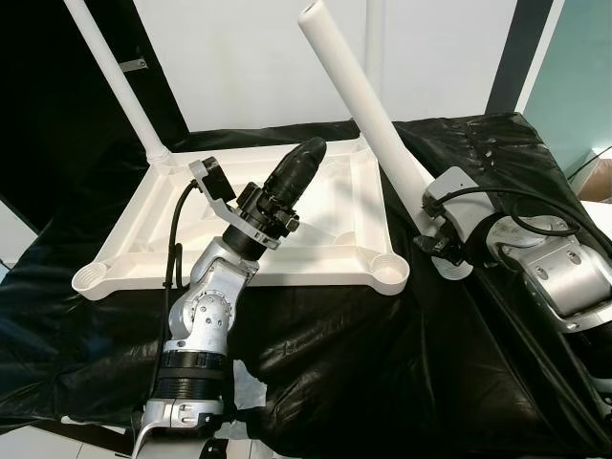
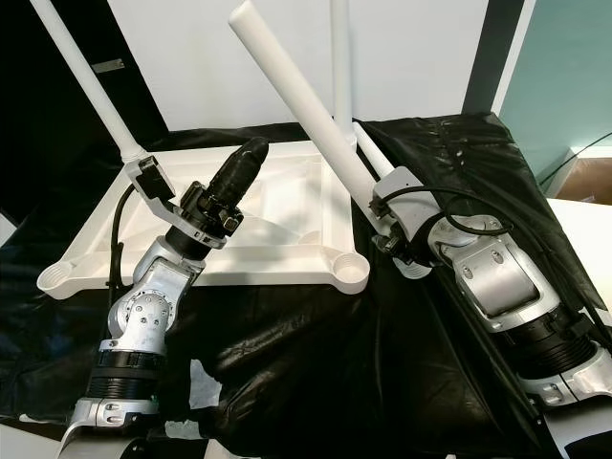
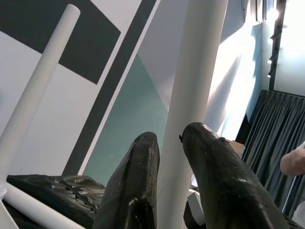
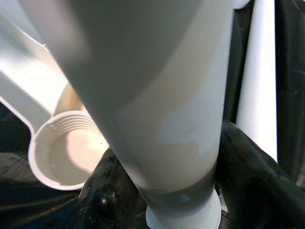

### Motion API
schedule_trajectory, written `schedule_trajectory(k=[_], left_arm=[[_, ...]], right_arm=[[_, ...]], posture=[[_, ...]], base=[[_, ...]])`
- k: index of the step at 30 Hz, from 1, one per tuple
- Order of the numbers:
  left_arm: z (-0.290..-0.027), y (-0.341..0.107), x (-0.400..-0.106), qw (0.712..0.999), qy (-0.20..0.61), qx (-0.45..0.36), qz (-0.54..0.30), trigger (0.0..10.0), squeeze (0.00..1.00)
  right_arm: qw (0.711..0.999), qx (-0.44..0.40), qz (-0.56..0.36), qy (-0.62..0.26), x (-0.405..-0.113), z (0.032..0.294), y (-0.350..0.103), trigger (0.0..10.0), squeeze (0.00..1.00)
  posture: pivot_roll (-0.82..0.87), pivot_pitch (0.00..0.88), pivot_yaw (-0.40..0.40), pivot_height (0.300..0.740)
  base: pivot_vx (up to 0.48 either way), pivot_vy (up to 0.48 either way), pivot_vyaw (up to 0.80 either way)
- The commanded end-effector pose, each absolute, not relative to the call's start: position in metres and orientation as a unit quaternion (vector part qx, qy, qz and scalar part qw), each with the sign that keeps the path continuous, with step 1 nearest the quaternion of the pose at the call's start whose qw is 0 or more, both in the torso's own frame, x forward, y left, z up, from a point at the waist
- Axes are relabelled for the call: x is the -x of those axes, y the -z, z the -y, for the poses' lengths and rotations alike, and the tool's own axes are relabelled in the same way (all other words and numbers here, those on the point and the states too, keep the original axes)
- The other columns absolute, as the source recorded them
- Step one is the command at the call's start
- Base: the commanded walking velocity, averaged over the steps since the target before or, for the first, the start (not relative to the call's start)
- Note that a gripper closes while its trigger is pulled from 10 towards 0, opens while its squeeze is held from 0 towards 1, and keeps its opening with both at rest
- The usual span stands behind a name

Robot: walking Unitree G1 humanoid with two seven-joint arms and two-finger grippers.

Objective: Building children table

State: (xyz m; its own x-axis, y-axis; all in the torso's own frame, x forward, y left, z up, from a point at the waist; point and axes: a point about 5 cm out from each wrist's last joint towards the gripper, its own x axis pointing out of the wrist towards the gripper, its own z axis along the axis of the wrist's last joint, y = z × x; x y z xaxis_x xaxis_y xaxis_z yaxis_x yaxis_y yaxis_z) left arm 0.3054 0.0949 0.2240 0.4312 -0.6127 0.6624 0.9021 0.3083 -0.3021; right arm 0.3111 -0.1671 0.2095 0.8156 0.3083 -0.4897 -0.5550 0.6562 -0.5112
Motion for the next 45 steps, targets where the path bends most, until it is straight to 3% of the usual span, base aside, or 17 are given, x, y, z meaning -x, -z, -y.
schedule_trajectory(k=[1,6,7,8,9,19,25,26,27,28,33,40,45], left_arm=[[-0.095,-0.224,-0.305,0.781,0.492,0.317,0.219,10.0,0.00],[-0.093,-0.230,-0.310,0.793,0.471,0.310,0.229,10.0,0.00],[-0.092,-0.232,-0.312,0.795,0.466,0.308,0.234,10.0,0.42],[-0.091,-0.233,-0.313,0.796,0.466,0.308,0.236,10.0,0.42],[-0.090,-0.234,-0.313,0.794,0.469,0.305,0.236,10.0,1.00],[-0.088,-0.230,-0.313,0.797,0.479,0.285,0.234,10.0,1.00],[-0.087,-0.216,-0.313,0.818,0.468,0.257,0.215,10.0,1.00],[-0.087,-0.212,-0.313,0.822,0.465,0.253,0.211,10.0,0.44],[-0.087,-0.212,-0.313,0.822,0.465,0.253,0.211,10.0,0.44],[-0.088,-0.209,-0.314,0.827,0.462,0.248,0.205,10.0,0.00],[-0.089,-0.199,-0.314,0.832,0.459,0.245,0.194,10.0,0.00],[-0.091,-0.213,-0.308,0.804,0.477,0.266,0.234,10.0,0.00],[-0.078,-0.237,-0.295,0.766,0.529,0.249,0.265,10.0,0.00]], right_arm=[[0.886,0.341,-0.169,-0.265,-0.307,0.158,-0.211,10.0,0.00],[0.866,0.369,-0.160,-0.298,-0.300,0.149,-0.211,10.0,0.00],[0.860,0.374,-0.160,-0.309,-0.298,0.146,-0.209,10.0,0.00],[0.858,0.375,-0.160,-0.311,-0.297,0.145,-0.209,10.0,0.00],[0.858,0.376,-0.160,-0.312,-0.297,0.145,-0.209,10.0,0.00],[0.860,0.375,-0.164,-0.304,-0.299,0.146,-0.207,10.0,0.00],[0.864,0.375,-0.158,-0.297,-0.301,0.146,-0.210,10.0,0.00],[0.866,0.373,-0.158,-0.294,-0.302,0.147,-0.211,10.0,0.00],[0.866,0.373,-0.158,-0.294,-0.302,0.147,-0.211,10.0,0.00],[0.867,0.372,-0.157,-0.291,-0.303,0.147,-0.212,10.0,0.00],[0.871,0.369,-0.156,-0.284,-0.305,0.148,-0.214,10.0,0.00],[0.872,0.366,-0.165,-0.279,-0.307,0.149,-0.211,10.0,0.00],[0.866,0.379,-0.171,-0.276,-0.308,0.147,-0.208,10.0,0.00]], posture=[[-0.12,0.000,0.109,0.740],[-0.12,0.000,0.108,0.740],[-0.12,0.000,0.108,0.740],[-0.12,0.000,0.108,0.740],[-0.12,0.000,0.109,0.740],[-0.12,0.000,0.112,0.740],[-0.12,0.000,0.114,0.740],[-0.12,0.000,0.114,0.740],[-0.12,0.000,0.114,0.740],[-0.12,0.000,0.114,0.740],[-0.12,0.000,0.114,0.740],[-0.11,0.000,0.113,0.740],[-0.11,0.000,0.112,0.740]], base=[[0.000,0.000,0.00],[0.000,0.000,0.00],[0.000,0.000,0.00],[0.000,0.000,0.00],[0.000,0.000,0.00],[0.000,0.000,0.00],[0.000,0.000,0.00],[0.000,0.000,0.00],[0.000,0.000,0.00],[0.000,0.000,0.00],[0.000,0.000,0.00],[0.000,0.000,0.00],[0.000,0.000,0.00]])
